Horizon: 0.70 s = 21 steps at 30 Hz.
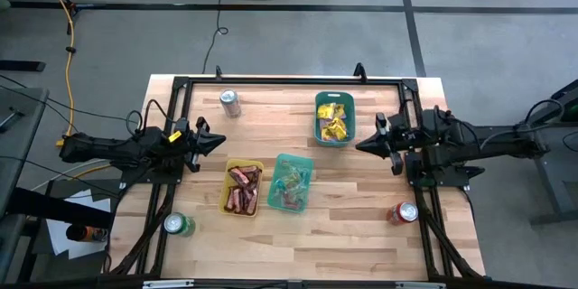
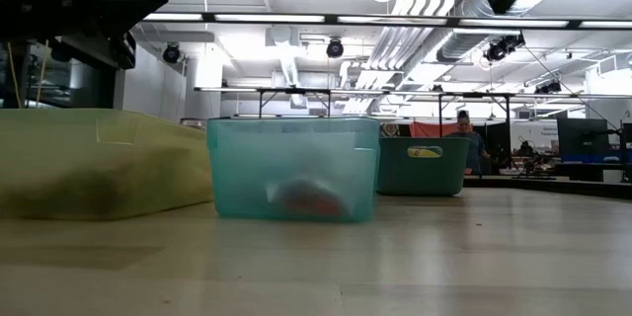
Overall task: Sort candy
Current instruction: Return to Home Position
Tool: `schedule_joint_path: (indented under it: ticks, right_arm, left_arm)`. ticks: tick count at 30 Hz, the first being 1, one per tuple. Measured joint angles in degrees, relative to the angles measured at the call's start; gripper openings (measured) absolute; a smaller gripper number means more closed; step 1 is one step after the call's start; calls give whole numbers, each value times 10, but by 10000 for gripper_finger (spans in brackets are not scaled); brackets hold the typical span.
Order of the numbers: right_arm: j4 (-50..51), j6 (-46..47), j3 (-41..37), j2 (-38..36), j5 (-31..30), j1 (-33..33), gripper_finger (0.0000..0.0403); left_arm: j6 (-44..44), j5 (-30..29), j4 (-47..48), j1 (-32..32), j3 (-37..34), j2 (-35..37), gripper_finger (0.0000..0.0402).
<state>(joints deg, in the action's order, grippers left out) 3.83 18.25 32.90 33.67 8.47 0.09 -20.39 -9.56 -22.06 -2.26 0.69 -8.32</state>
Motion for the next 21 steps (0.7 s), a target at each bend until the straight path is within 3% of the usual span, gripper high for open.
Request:
schedule_joint_path:
  ticks: [4, 10, 21]
  right_arm:
    - [-82, 38, -96, -69, 0, 1, 0]
    - [-190, 7, -208, -154, -27, -7, 0]
    - [-226, -30, -309, -240, -48, -21, 0]
  left_arm:
    - [0, 0, 0, 0, 0, 0, 0]
    - [0, 0, 0, 0, 0, 0, 0]
    - [0, 0, 0, 0, 0, 0, 0]
